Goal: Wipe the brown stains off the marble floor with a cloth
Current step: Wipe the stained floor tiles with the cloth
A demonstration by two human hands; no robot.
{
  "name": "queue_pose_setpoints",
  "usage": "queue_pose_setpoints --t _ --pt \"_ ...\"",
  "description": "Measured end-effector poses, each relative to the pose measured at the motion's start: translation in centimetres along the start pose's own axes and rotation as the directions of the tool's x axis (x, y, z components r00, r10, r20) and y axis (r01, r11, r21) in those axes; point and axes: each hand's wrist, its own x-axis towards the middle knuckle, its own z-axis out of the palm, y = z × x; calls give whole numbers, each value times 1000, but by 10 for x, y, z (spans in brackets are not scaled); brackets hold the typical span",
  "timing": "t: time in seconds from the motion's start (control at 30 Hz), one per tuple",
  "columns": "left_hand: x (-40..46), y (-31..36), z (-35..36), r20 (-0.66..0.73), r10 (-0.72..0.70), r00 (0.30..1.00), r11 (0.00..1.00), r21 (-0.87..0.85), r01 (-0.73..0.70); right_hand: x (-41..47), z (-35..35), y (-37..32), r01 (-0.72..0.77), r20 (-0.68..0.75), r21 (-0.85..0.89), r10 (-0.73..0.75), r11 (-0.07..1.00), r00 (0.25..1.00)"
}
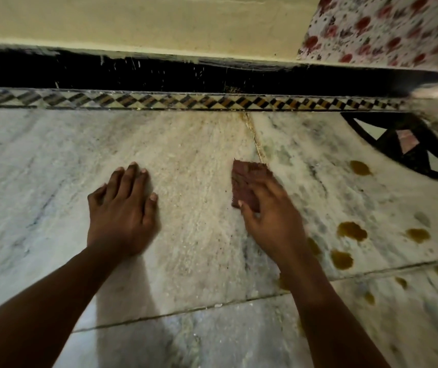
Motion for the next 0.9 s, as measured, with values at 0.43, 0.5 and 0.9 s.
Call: queue_pose_setpoints --t 0.43,0.5,0.9 --pt "-1 0 -3 16 6 1000 1000 -8 -6 12 14 -35 -39 -83 -166 26 985 996" --pt "-1 0 -3 12 -1 1000 1000 -8 1 7 1 -45 -41 -189 7 41 999 981" --pt "-2 1 -4 10 12 1000 1000 -7 -12 9 -46 -10 -438 -34 482 515 759 856"
